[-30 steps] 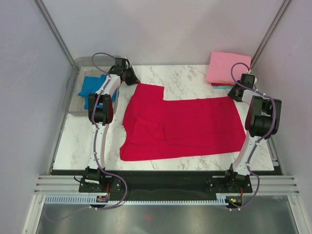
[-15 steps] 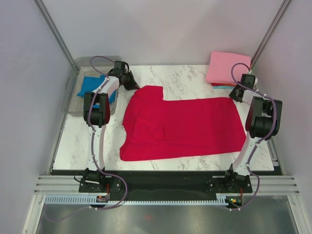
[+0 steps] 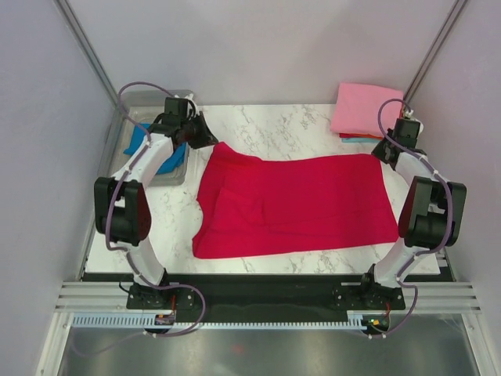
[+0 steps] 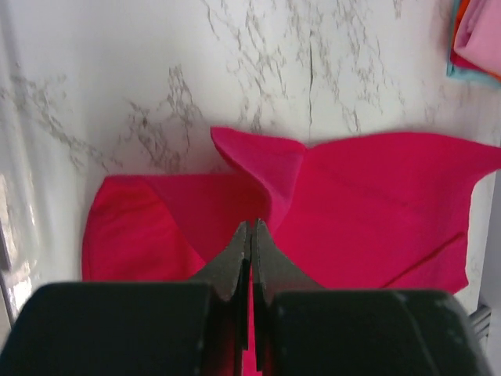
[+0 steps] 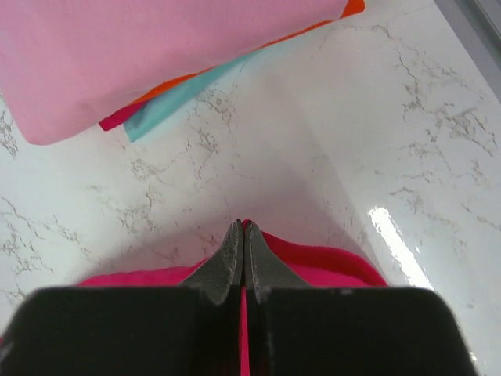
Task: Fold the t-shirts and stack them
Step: Fold the tshirt
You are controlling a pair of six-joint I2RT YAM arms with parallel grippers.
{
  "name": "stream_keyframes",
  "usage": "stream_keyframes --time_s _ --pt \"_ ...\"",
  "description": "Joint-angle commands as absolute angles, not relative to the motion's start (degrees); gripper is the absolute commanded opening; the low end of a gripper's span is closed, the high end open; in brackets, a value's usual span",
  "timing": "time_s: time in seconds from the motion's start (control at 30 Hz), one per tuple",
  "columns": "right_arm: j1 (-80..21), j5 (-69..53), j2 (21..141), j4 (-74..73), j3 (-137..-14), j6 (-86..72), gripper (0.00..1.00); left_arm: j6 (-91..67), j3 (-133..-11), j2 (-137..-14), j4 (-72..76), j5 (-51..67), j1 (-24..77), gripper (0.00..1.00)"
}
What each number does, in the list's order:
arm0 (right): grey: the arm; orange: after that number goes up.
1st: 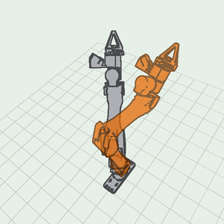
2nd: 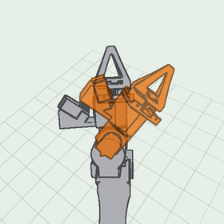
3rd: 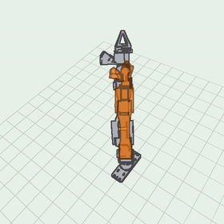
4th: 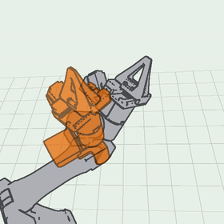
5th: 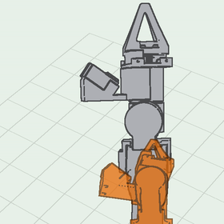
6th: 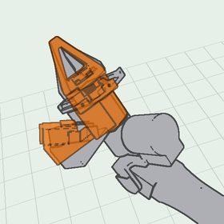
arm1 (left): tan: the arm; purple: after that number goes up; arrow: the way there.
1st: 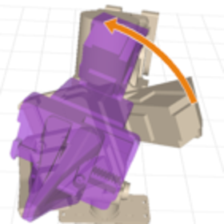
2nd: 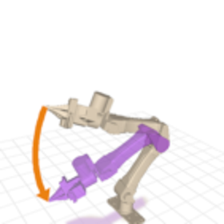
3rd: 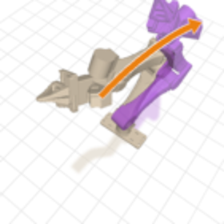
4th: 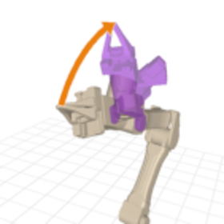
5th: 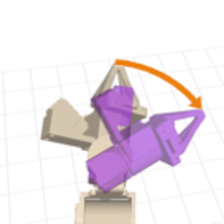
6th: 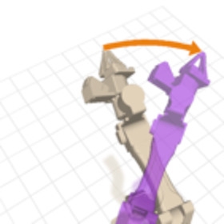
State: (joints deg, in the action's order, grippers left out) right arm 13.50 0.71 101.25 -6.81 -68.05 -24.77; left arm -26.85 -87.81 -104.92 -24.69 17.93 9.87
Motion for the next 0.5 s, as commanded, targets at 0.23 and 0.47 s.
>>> stream_keyframes --time_s 0.23,0.47 --pt "13.8 2.1 96.2 -7.2 -61.7 -24.7 0.00 -21.9 -69.0 -84.4 -27.1 14.0 17.0 0.02" --pt "16.4 1.4 94.6 -7.5 -59.2 -26.1 0.00 -21.7 -61.5 -73.0 -32.4 8.4 23.8 0.02"
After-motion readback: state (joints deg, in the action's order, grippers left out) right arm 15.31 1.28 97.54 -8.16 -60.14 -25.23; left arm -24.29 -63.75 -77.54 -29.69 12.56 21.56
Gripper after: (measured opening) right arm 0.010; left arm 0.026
